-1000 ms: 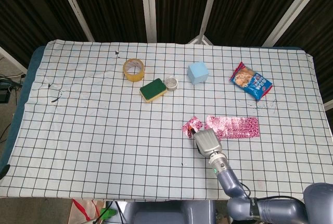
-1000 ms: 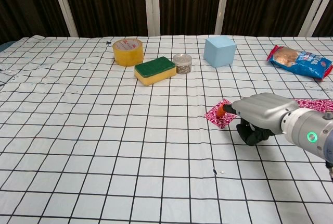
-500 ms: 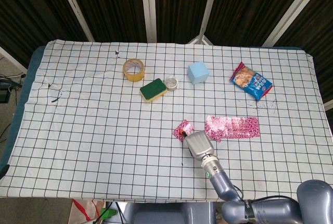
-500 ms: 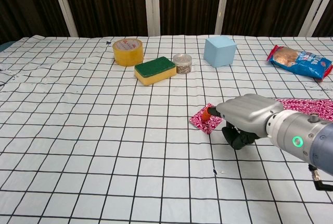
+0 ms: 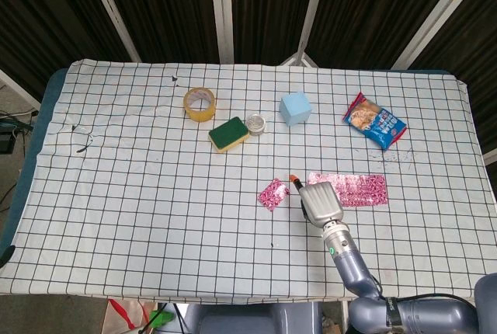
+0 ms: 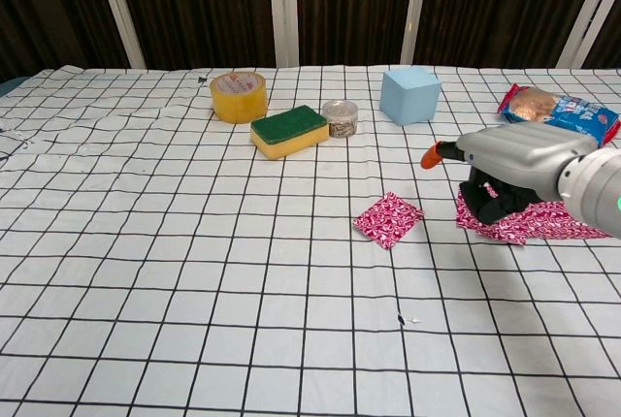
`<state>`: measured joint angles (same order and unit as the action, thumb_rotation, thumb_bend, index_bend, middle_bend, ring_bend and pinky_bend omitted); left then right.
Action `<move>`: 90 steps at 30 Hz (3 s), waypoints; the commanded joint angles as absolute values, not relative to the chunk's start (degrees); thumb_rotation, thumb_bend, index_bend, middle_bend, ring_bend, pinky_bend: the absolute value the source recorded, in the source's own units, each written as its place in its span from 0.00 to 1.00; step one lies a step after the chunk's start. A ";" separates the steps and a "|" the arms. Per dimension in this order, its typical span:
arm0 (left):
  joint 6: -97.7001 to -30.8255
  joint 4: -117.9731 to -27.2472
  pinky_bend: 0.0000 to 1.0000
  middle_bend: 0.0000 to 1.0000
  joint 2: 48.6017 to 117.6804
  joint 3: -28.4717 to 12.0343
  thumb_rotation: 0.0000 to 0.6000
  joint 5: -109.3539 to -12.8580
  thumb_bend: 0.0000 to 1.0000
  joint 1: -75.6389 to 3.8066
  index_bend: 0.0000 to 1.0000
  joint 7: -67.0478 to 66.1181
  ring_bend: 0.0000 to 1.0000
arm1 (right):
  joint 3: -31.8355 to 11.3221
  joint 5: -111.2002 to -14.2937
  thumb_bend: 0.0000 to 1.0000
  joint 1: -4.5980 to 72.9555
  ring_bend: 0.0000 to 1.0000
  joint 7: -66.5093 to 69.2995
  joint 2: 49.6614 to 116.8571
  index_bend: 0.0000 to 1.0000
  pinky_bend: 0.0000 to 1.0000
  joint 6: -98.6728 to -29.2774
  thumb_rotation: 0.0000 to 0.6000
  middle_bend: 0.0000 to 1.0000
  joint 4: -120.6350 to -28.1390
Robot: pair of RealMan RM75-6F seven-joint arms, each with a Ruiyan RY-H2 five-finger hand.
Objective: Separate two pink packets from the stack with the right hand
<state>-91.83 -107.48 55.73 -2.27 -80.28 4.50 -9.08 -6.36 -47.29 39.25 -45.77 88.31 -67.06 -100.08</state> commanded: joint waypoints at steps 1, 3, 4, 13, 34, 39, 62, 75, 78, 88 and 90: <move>-91.96 -107.64 0.10 0.00 55.91 -2.23 1.00 -80.40 0.32 4.49 0.15 -9.56 0.00 | -5.66 -45.96 0.77 39.03 0.76 -45.52 87.79 0.19 0.57 -65.91 1.00 0.81 -99.26; -92.04 -107.77 0.10 0.00 56.06 -2.17 1.00 -80.51 0.32 4.49 0.15 -10.01 0.00 | -5.55 -45.46 0.77 39.09 0.76 -45.11 88.00 0.19 0.57 -65.29 1.00 0.81 -98.40; -92.08 -107.82 0.10 0.00 56.12 -2.16 1.00 -80.54 0.32 4.50 0.15 -10.17 0.00 | -5.48 -45.30 0.77 39.17 0.76 -45.08 88.14 0.19 0.57 -65.06 1.00 0.81 -97.94; -92.35 -107.76 0.10 0.00 56.15 -2.35 1.00 -80.15 0.32 4.61 0.15 -10.22 0.00 | -5.61 -42.78 0.77 40.14 0.76 -45.17 89.77 0.19 0.57 -63.41 1.00 0.81 -94.16; -91.92 -107.87 0.10 0.00 56.28 -2.36 1.00 -79.84 0.32 4.35 0.15 -10.81 0.00 | -5.25 -40.86 0.77 40.17 0.76 -44.20 89.29 0.19 0.57 -62.88 1.00 0.81 -91.85; -91.75 -107.91 0.10 0.00 56.30 -2.38 1.00 -79.62 0.32 4.29 0.15 -10.95 0.00 | -5.01 -40.35 0.77 40.02 0.76 -43.91 89.13 0.19 0.57 -62.52 1.00 0.81 -91.54; -91.83 -108.23 0.10 0.00 56.33 -2.36 1.00 -79.59 0.32 4.27 0.15 -11.26 0.00 | -1.70 -43.86 0.77 38.17 0.76 -42.18 88.41 0.19 0.57 -62.74 1.00 0.81 -93.55; -91.92 -108.10 0.10 0.00 56.26 -2.33 1.00 -79.66 0.32 4.33 0.15 -10.98 0.00 | -0.08 -47.08 0.77 37.05 0.76 -42.24 89.02 0.19 0.57 -64.20 1.00 0.81 -95.14; -91.81 -108.09 0.10 0.00 56.25 -2.31 1.00 -79.65 0.32 4.29 0.15 -10.93 0.00 | 0.28 -48.09 0.77 36.77 0.76 -42.52 88.99 0.19 0.57 -64.93 1.00 0.81 -95.98; -92.01 -108.02 0.10 0.00 56.14 -2.27 1.00 -79.83 0.32 4.41 0.15 -10.61 0.00 | 3.00 -51.77 0.77 35.25 0.76 -44.04 88.37 0.19 0.57 -67.10 1.00 0.81 -99.17; -92.01 -108.00 0.10 0.00 56.13 -2.25 1.00 -79.90 0.32 4.41 0.15 -10.58 0.00 | 3.73 -52.73 0.77 34.85 0.76 -44.24 88.31 0.19 0.57 -67.44 1.00 0.81 -99.92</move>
<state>-92.01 -108.00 56.13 -2.25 -79.91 4.41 -10.58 3.33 -52.30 35.12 -44.05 88.38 -67.19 -99.52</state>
